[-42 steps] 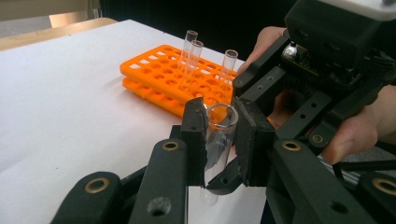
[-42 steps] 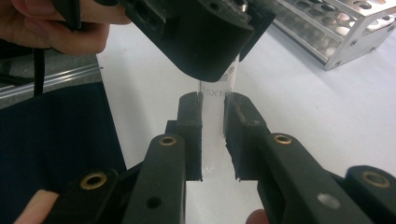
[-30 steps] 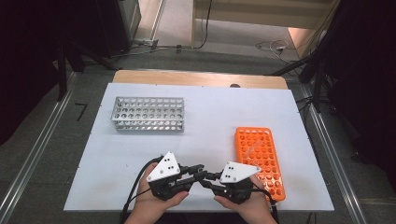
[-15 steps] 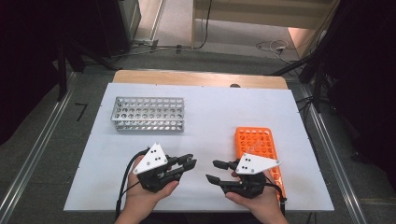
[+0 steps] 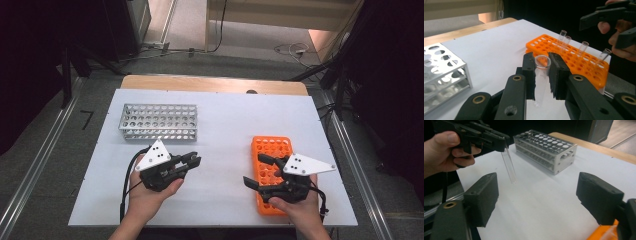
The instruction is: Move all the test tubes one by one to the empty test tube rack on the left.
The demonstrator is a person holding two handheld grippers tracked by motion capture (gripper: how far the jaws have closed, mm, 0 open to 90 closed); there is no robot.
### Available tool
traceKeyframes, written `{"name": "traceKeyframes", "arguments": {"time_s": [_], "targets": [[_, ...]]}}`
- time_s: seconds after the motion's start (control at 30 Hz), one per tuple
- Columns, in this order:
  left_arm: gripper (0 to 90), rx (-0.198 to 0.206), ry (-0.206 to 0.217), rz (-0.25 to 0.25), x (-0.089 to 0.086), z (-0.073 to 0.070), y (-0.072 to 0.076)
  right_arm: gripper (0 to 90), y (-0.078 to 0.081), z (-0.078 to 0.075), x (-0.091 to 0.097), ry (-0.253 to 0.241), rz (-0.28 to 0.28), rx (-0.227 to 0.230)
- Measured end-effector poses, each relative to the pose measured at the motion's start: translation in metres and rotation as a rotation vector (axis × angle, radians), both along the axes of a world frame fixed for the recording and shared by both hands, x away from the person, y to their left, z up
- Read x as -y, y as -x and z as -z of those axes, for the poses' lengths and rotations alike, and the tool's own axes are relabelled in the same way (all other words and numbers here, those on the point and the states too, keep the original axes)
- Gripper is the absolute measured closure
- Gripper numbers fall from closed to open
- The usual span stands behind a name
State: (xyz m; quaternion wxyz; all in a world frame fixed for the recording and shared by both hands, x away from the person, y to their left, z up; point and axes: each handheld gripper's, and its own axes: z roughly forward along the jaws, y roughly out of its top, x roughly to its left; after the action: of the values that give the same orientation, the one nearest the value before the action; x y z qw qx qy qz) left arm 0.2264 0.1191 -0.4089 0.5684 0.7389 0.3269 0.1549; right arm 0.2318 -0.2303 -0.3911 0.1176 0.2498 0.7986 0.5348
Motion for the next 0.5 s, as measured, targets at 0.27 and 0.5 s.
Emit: {"name": "traceKeyframes", "arguments": {"time_s": [0.27, 0.5], "targets": [[75.3, -0.003, 0.016, -0.04, -0.008, -0.001, -0.022, 0.9, -0.012, -0.004, 0.032, -0.019, 0.068, 0.002], [75.2, -0.004, 0.01, -0.061, -0.011, -0.004, -0.04, 0.0, -0.024, 0.006, 0.055, -0.028, 0.101, -0.009]]}}
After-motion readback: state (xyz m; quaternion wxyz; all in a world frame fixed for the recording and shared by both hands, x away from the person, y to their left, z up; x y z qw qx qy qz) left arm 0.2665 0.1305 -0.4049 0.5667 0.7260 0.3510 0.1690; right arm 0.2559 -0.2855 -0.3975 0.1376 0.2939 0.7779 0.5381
